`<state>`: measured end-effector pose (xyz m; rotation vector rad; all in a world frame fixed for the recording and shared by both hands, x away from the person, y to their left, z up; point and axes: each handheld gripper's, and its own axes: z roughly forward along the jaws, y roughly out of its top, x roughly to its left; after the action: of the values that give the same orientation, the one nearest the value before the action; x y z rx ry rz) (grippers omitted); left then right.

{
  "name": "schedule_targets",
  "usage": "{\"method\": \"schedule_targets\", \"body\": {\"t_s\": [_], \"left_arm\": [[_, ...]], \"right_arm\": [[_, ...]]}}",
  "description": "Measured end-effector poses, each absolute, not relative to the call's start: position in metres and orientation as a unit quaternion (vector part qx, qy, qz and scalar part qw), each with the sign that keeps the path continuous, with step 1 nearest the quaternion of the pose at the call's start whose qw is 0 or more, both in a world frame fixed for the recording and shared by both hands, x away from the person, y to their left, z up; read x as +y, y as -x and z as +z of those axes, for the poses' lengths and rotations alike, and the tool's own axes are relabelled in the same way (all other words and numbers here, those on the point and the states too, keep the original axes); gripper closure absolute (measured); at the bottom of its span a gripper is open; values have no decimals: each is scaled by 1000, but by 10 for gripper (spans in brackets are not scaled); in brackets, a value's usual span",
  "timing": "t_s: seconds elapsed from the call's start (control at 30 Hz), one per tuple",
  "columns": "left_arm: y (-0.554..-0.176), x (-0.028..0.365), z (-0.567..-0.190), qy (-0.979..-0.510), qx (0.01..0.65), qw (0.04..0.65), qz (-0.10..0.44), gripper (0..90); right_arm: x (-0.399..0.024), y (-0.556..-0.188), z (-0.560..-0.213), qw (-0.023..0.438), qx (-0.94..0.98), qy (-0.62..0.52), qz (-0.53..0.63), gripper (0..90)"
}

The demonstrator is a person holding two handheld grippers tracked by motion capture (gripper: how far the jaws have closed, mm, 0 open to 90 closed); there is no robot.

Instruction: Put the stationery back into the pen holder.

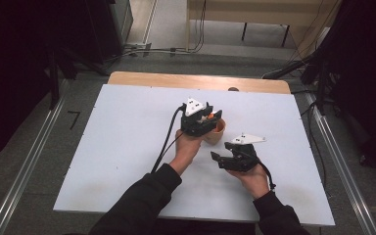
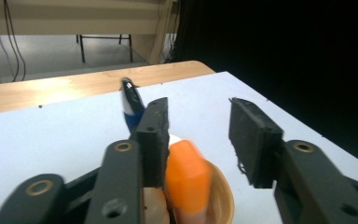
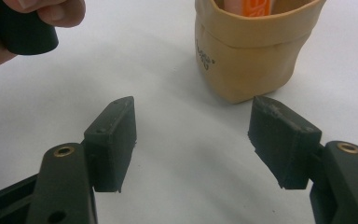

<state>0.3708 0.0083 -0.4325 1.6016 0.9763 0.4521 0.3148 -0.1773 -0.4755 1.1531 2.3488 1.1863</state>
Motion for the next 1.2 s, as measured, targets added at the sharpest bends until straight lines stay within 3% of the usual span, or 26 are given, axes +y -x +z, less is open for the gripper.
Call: {"method": "schedule_targets", "body": {"t_s": [0.4,0.83,1.2], "left_arm": [[-362,14,-426,-684,415,574,175,501],[-347,35,-419,-678,442,566,155,300],[-329,62,-428,-674,456,562,149,244]], "right_arm": [[-178,-315,-475,134,808,-401,410,305],[-180,-315,-476,137,805,-406,409,303],[-192,-316,-473,143,795,-419,415,279]]}}
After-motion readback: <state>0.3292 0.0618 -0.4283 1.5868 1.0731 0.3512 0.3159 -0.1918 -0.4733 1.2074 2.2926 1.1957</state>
